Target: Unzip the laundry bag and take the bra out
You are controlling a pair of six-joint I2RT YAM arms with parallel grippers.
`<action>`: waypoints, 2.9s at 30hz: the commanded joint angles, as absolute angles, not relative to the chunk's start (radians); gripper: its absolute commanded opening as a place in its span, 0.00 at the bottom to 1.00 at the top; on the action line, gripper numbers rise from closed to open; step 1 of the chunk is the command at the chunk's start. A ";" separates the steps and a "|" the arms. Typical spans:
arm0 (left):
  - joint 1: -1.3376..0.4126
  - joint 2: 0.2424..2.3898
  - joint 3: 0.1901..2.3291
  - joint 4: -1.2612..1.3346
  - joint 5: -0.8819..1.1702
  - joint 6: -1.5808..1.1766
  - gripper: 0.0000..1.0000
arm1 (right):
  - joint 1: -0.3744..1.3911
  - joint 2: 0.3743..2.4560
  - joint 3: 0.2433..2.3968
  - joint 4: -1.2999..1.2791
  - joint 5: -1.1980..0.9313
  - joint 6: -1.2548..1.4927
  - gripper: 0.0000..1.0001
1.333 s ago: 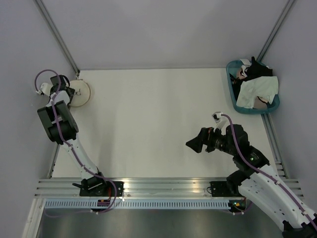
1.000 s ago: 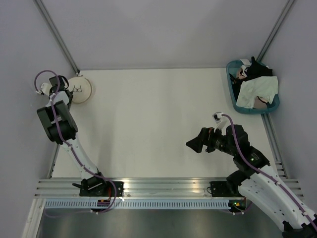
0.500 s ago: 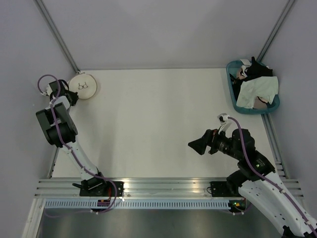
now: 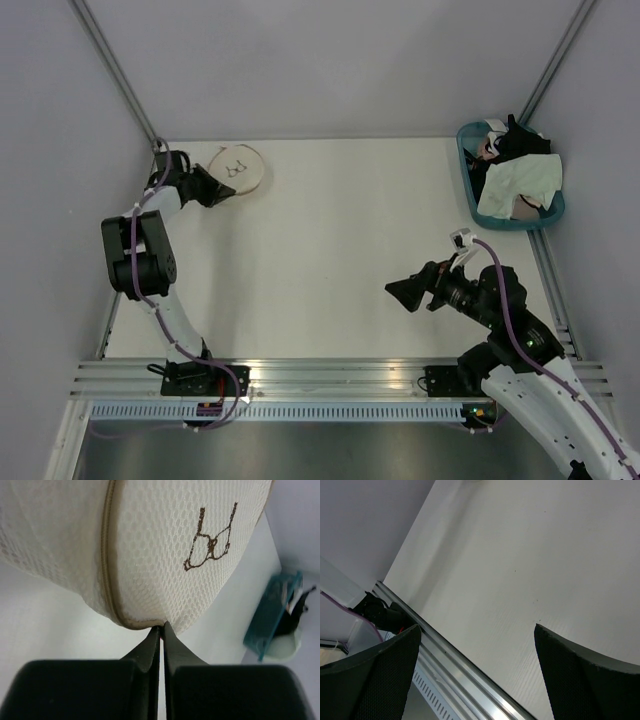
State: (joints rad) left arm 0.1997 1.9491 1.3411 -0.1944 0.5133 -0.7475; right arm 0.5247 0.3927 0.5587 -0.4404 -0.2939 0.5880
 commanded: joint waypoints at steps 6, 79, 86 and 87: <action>-0.041 1.862 1.360 -0.473 0.944 -0.478 0.02 | 0.528 0.367 0.621 -0.451 -0.152 0.598 0.98; -0.485 0.525 0.767 -0.775 0.331 -0.657 0.99 | 0.571 1.473 1.157 -0.451 -0.112 0.126 0.94; -0.483 0.535 0.762 -0.773 0.319 -0.653 0.99 | 0.575 1.424 1.094 -0.434 -0.377 0.089 0.85; -0.483 0.537 0.758 -0.772 0.319 -0.653 0.99 | 0.577 1.416 1.085 -0.428 -0.443 0.077 0.84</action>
